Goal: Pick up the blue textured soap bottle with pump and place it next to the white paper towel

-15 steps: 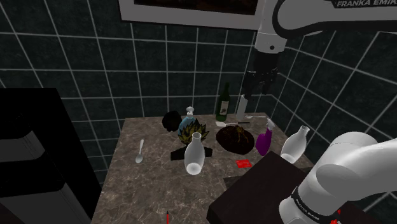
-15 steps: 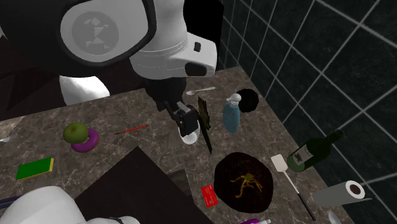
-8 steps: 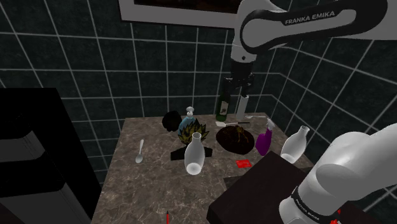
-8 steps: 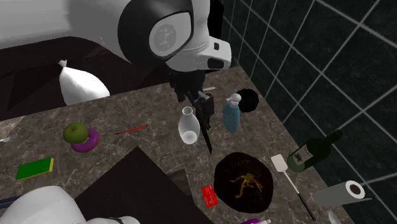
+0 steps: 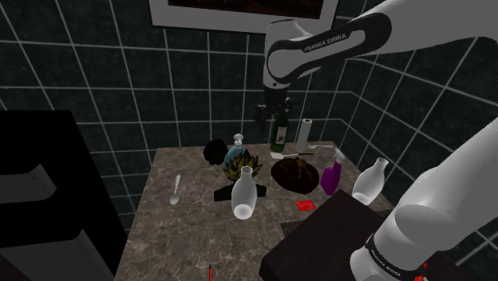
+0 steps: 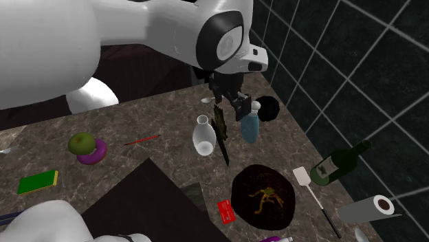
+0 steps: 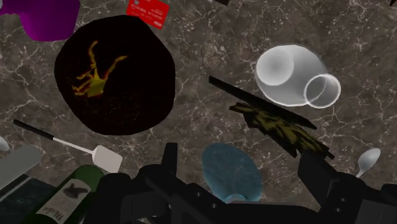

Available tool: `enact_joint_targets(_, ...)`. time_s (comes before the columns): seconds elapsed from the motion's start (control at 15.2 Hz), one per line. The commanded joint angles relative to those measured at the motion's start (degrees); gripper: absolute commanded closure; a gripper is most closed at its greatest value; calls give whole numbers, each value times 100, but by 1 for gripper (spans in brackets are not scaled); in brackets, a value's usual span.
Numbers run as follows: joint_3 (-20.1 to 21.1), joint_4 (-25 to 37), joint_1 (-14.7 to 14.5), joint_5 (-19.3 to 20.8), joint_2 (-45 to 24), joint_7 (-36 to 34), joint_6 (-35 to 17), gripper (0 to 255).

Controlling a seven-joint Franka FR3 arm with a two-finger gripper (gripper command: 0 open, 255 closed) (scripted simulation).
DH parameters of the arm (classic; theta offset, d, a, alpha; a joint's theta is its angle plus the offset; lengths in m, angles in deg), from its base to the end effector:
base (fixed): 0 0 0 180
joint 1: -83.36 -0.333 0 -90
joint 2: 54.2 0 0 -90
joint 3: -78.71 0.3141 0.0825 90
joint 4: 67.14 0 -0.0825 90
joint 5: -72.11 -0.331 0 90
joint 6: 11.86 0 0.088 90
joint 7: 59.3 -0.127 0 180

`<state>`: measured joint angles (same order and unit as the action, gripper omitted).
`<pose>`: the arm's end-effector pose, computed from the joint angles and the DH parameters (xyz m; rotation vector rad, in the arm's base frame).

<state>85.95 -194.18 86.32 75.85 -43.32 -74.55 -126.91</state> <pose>0.4400 0.0298 0.4560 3.0461 -0.2529 -0.0106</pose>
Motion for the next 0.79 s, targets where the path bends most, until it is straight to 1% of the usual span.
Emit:
enact_joint_targets(0.0,45,271,8,110,-430,-128,-155,0)
enact_joint_targets(0.33,86,1126,-8,436,-1567,-425,-417,0)
enact_joint_targets(0.73,30,2425,-120,806,-2951,-710,-472,0)
